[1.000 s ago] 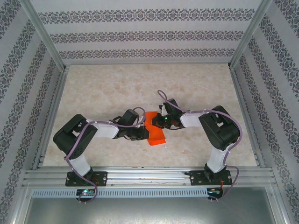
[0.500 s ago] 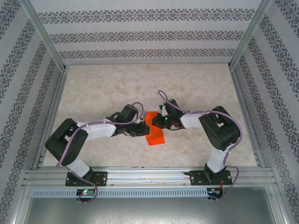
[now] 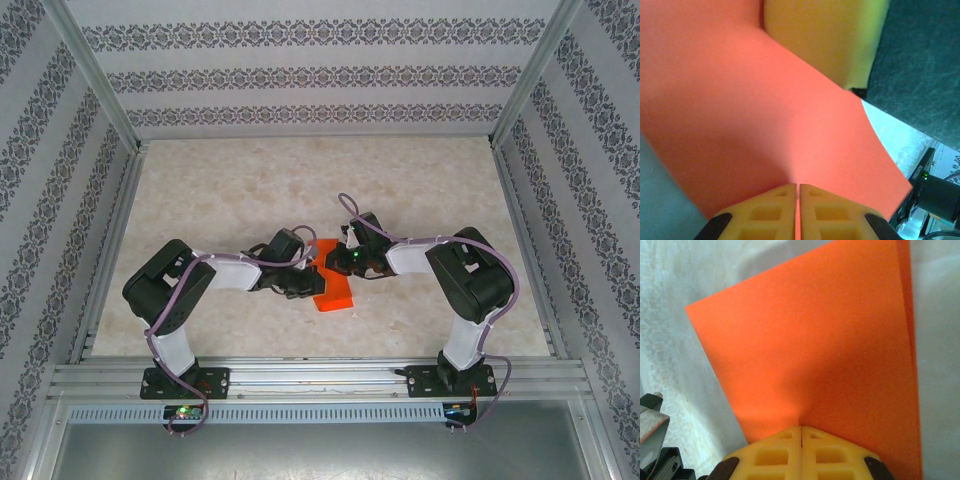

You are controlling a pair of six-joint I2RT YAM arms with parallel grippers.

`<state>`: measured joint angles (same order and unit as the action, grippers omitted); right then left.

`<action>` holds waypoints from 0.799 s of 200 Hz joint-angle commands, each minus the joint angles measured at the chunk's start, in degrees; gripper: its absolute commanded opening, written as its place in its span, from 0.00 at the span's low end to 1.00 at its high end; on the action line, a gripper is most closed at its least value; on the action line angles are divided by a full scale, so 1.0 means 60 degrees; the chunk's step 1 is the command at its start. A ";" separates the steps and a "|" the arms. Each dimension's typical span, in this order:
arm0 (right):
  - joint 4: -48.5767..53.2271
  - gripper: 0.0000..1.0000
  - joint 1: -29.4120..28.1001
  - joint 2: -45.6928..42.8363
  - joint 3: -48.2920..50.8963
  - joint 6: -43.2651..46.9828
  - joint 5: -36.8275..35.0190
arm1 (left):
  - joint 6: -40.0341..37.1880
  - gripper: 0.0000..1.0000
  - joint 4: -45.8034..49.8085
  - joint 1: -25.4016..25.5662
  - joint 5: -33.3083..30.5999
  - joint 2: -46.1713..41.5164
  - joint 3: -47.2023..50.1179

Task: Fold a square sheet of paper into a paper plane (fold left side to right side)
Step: First fold the square sheet of paper in half at the center of the table.

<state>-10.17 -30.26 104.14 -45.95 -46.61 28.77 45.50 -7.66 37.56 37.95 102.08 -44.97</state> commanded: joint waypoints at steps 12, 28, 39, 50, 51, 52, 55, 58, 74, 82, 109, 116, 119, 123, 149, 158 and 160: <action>0.1315 0.00 -0.0037 0.0398 0.0452 -0.0006 -0.1051 | 0.0198 0.11 -0.0377 0.0225 0.0030 -0.0015 0.0545; 0.1340 0.00 -0.0032 0.0397 0.0452 -0.0024 -0.1075 | 0.0203 0.11 -0.0310 0.0300 0.0025 -0.0076 0.0723; 0.1350 0.00 -0.0026 0.0398 0.0452 -0.0025 -0.1090 | 0.0157 0.11 -0.0192 0.0342 0.0017 -0.0144 0.0836; 0.1373 0.00 -0.0025 0.0404 0.0437 -0.0021 -0.1104 | 0.0076 0.11 0.0001 0.0388 0.0017 -0.0225 0.0916; 0.1366 0.00 -0.0025 0.0408 0.0437 -0.0023 -0.1104 | 0.0070 0.11 0.0031 0.0396 0.0017 -0.0233 0.0917; 0.1362 0.00 -0.0025 0.0410 0.0437 -0.0016 -0.1112 | 0.0052 0.11 0.0053 0.0401 0.0017 -0.0237 0.0917; 0.1386 0.00 -0.0025 0.0399 0.0437 -0.0010 -0.1126 | 0.0031 0.11 0.0124 0.0412 0.0017 -0.0252 0.0931; 0.1387 0.00 -0.0018 0.0409 0.0437 -0.0010 -0.1132 | 0.0003 0.11 0.0190 0.0426 0.0017 -0.0276 0.0940; 0.1381 0.00 -0.0010 0.0412 0.0452 -0.0012 -0.1144 | -0.0109 0.11 0.0515 0.0532 0.0001 -0.0416 0.0988; 0.1388 0.00 -0.0009 0.0424 0.0463 -0.0010 -0.1148 | -0.0154 0.11 0.0626 0.0600 0.0013 -0.0480 0.1019; 0.1399 0.00 0.0002 0.0431 0.0452 0.0016 -0.1152 | -0.0229 0.11 0.1006 0.0793 0.0017 -0.0675 0.1116; 0.1402 0.00 0.0001 0.0441 0.0453 0.0007 -0.1148 | -0.0256 0.11 0.1081 0.0827 0.0006 -0.0730 0.1136; 0.1397 0.00 0.0008 0.0440 0.0452 0.0005 -0.1137 | -0.0249 0.11 0.1119 0.0842 0.0003 -0.0742 0.1137; 0.1402 0.00 0.0005 0.0431 0.0438 0.0016 -0.1134 | -0.0252 0.11 0.1163 0.0851 -0.0022 -0.0787 0.1154; 0.1402 0.00 0.0004 0.0442 0.0438 0.0027 -0.1134 | -0.0231 0.11 0.1319 0.0903 -0.0114 -0.0994 0.1305; 0.1395 0.00 0.0004 0.0440 0.0438 0.0042 -0.1123 | -0.0204 0.11 0.1321 0.0931 -0.0101 -0.1017 0.1357; 0.1394 0.00 0.0008 0.0434 0.0437 0.0036 -0.1120 | -0.0208 0.11 0.1328 0.0939 -0.0093 -0.1017 0.1357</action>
<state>-10.15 -30.26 104.14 -45.95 -46.61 28.71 45.21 -6.39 41.65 36.86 96.92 -38.87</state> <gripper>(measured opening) 0.046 0.106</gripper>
